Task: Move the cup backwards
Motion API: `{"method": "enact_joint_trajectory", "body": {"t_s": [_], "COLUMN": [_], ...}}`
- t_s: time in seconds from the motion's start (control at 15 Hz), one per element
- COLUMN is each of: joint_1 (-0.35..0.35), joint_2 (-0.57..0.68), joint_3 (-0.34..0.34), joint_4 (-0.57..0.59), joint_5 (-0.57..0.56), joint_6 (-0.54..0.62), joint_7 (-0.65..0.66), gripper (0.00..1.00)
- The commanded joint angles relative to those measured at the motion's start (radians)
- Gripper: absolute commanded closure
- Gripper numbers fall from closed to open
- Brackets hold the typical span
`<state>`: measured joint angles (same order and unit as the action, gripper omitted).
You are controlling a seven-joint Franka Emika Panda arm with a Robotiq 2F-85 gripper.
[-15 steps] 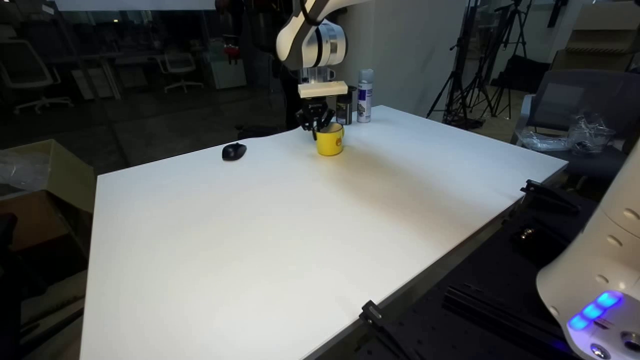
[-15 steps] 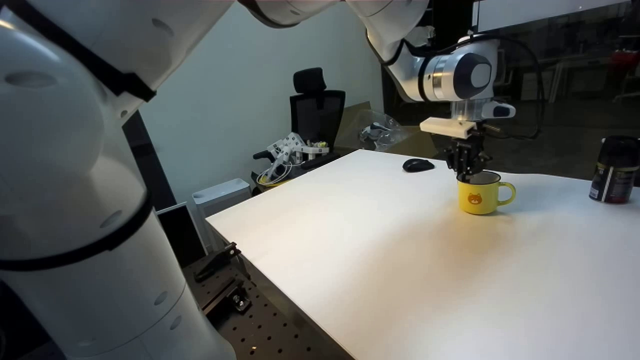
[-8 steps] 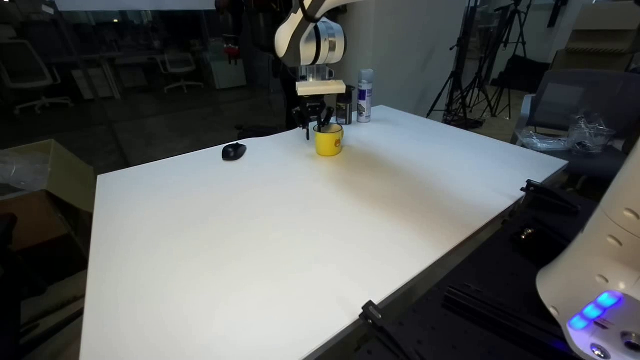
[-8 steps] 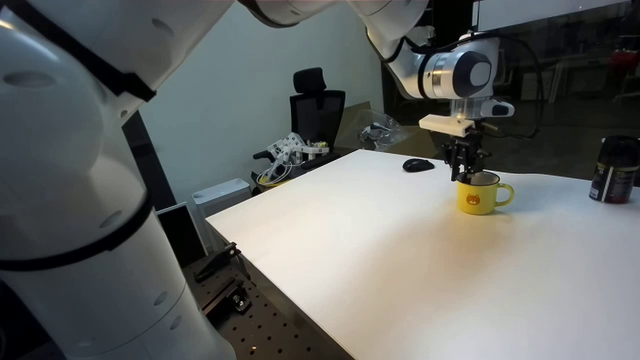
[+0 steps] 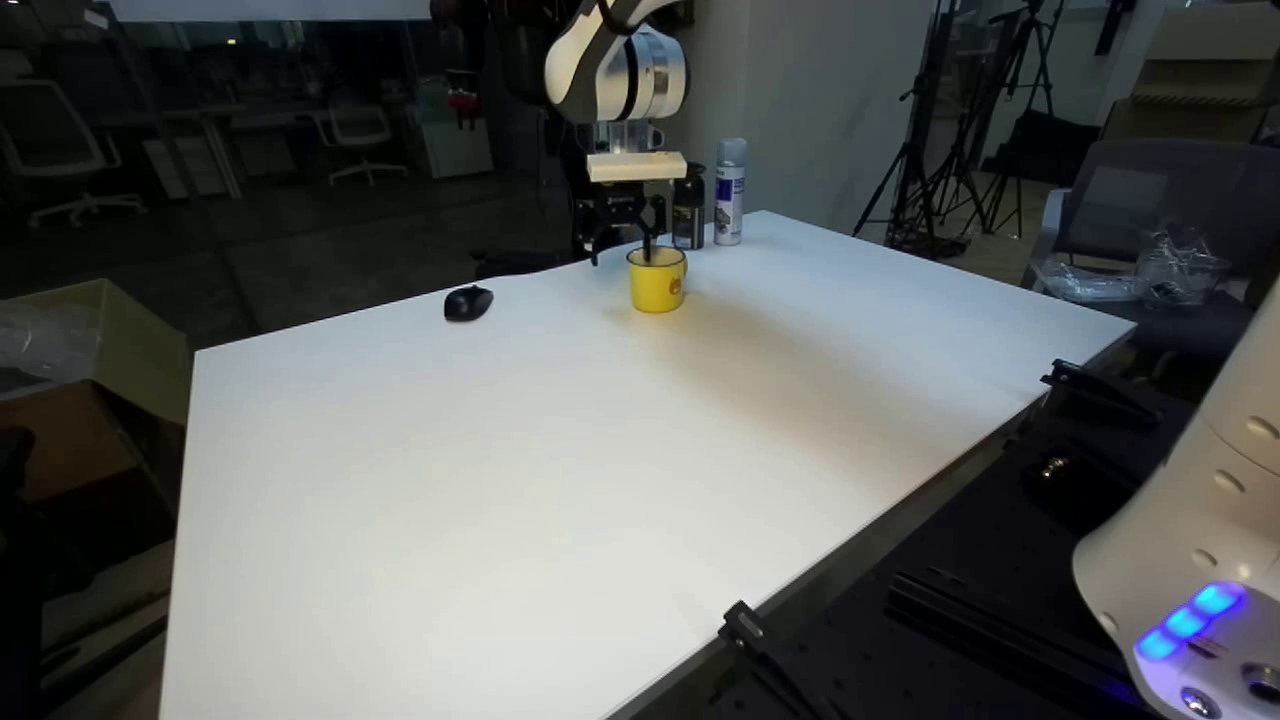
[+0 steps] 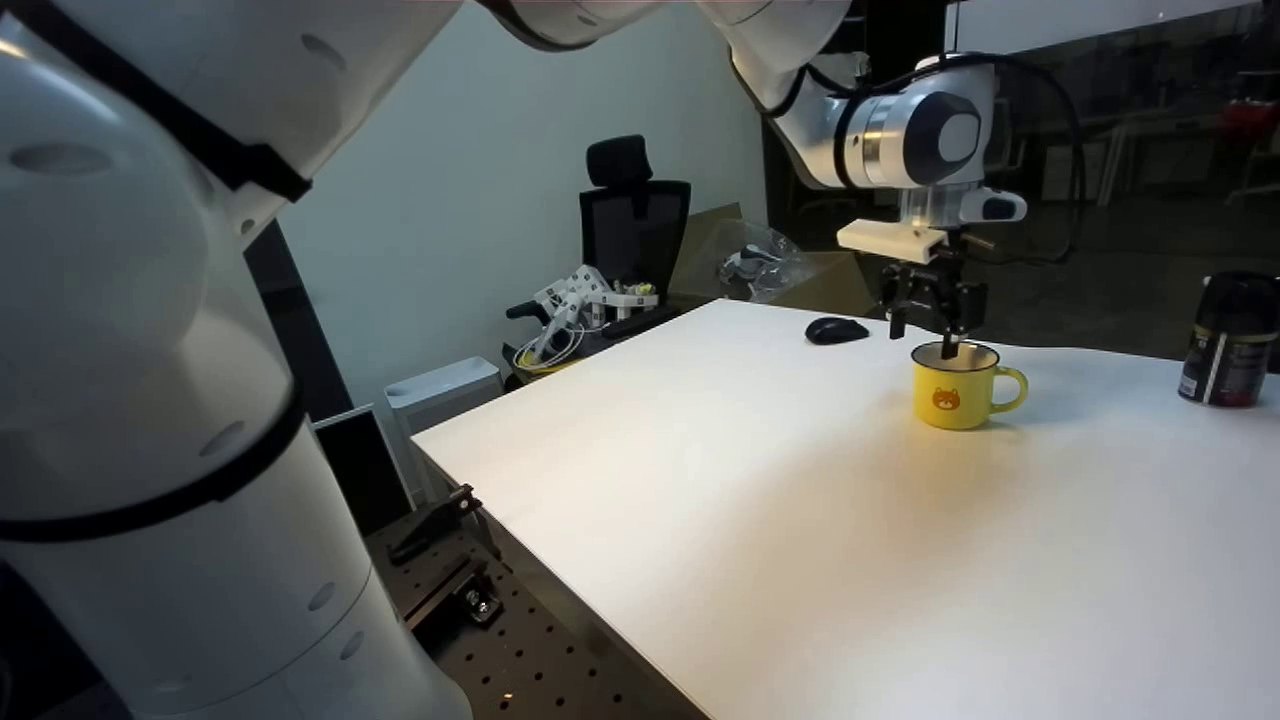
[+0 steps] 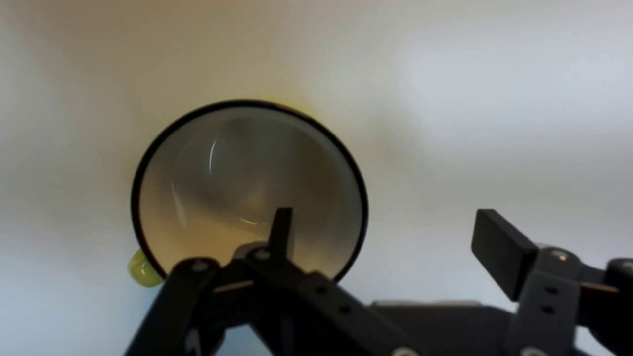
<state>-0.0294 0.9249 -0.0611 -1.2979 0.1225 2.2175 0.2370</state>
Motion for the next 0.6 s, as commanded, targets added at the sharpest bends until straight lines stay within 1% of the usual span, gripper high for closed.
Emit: {"method": "enact_joint_trajectory", "body": {"t_s": [0.0,0.2,0.27,0.53], "joint_1": [0.011,0.013,0.007,0.010], "joint_2": [-0.075,-0.119,-0.056,-0.091], "joint_3": [0.001,0.010,0.008,0.012], "joint_4": [-0.059,-0.093,-0.024,-0.057], "joint_5": [-0.002,-0.001,-0.004,-0.003], "joint_6": [0.014,0.017,0.006,0.006], "joint_7": [0.016,-0.001,-0.002,-0.003], "gripper": [0.00,0.00,0.00,0.00]}}
